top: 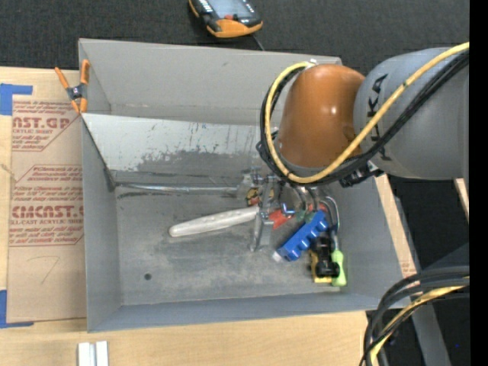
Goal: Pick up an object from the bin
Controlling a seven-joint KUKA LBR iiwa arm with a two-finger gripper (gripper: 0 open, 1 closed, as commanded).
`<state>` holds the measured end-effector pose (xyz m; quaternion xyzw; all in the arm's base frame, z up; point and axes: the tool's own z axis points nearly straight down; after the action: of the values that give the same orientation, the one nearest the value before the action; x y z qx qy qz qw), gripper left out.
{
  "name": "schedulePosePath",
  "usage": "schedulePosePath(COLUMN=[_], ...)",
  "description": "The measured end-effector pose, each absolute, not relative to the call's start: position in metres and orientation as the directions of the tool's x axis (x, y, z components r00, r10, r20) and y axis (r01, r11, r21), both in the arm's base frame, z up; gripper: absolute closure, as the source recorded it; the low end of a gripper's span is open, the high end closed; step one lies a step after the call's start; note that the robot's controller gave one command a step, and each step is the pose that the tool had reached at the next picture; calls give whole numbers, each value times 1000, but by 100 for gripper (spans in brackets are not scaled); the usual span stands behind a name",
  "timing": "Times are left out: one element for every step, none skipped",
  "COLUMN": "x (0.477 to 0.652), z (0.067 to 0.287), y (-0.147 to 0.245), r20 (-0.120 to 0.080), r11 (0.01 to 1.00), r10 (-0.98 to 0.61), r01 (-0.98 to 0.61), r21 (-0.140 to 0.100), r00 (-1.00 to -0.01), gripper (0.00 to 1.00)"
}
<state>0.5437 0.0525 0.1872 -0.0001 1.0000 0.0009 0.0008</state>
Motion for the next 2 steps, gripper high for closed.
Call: schedulePosePath(x=[544, 549], z=[187, 166], y=[52, 29], r20=[-2, -2], r11=[1000, 1000], r10=[0, 14], r01=[0, 14], r21=[2, 2], r00=[-1000, -1000], gripper=[0, 0])
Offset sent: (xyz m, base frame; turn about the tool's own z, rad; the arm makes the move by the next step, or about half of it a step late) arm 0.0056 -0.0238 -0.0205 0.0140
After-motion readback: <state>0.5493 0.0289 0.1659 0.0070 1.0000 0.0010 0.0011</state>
